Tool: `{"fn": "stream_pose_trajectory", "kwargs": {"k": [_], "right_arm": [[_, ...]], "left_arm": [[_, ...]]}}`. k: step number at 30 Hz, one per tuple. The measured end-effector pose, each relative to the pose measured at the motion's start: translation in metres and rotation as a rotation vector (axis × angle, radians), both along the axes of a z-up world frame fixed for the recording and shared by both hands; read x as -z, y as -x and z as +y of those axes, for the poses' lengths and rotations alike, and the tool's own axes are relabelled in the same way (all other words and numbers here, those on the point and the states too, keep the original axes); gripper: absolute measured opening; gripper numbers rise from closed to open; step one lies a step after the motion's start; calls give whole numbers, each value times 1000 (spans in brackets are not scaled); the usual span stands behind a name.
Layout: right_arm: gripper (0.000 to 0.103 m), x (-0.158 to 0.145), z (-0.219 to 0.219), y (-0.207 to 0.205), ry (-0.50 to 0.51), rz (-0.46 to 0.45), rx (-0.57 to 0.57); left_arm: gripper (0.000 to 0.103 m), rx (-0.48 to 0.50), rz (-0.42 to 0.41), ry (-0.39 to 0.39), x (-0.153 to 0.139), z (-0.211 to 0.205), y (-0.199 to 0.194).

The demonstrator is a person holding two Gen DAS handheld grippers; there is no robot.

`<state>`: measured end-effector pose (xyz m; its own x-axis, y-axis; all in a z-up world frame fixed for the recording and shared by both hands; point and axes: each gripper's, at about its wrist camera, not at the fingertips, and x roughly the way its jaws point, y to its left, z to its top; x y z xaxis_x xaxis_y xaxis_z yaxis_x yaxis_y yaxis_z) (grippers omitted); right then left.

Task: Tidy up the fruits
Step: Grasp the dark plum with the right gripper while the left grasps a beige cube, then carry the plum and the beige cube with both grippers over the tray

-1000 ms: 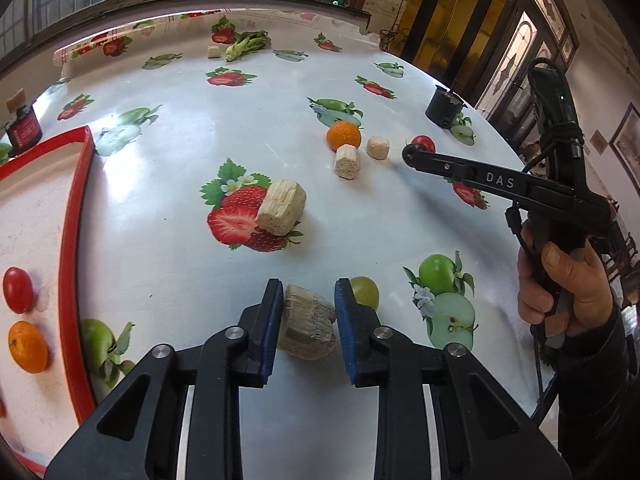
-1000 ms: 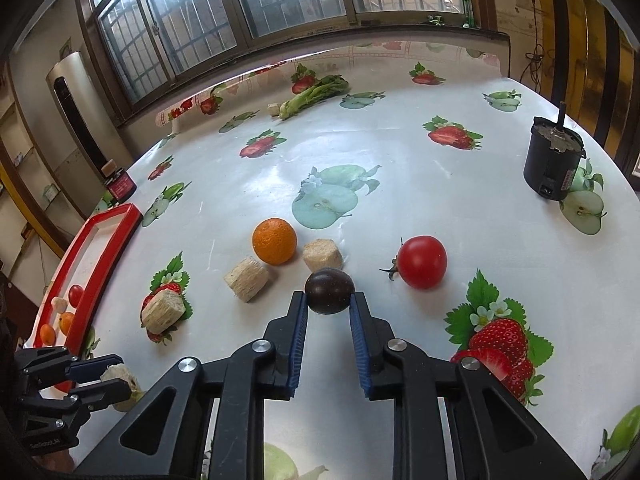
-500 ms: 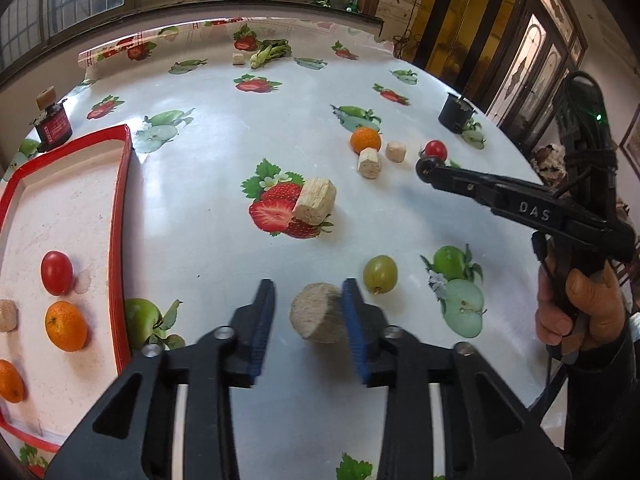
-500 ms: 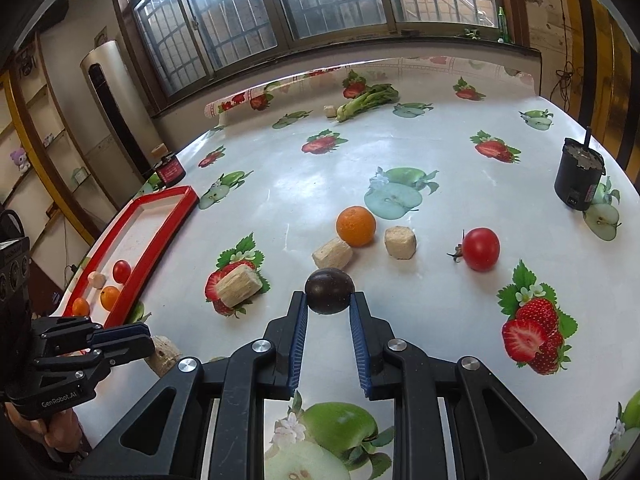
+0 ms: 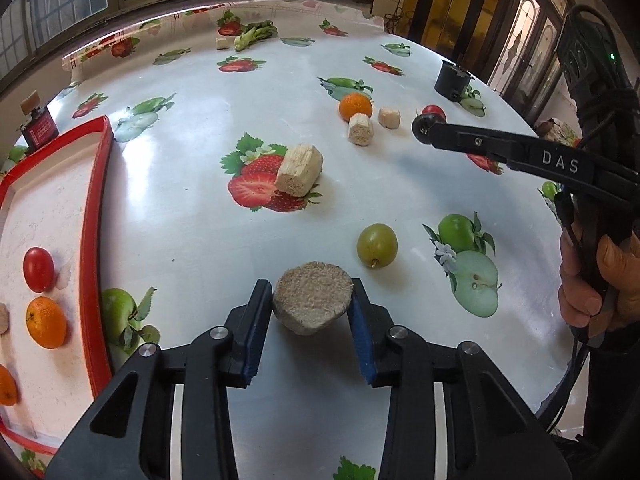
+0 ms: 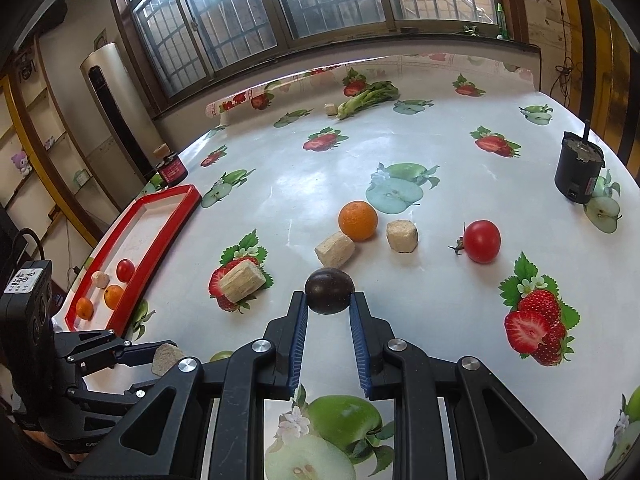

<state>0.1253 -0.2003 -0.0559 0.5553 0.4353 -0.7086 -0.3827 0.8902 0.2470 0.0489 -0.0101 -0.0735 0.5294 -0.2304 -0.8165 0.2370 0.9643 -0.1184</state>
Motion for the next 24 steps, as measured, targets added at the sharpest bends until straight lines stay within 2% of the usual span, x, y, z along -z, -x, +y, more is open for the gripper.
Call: {"fn": "stream_pose_trajectory", "kwargs": {"k": [13,24], "right_arm": [[22,-21,57,7,-12,-35,-126],[22,-35,114,11,-36,-53,-244]], "left_arm": [[36,-146,-98,-30,-37,51,5],[36,-308,-123,-48,-46,112,11]]}}
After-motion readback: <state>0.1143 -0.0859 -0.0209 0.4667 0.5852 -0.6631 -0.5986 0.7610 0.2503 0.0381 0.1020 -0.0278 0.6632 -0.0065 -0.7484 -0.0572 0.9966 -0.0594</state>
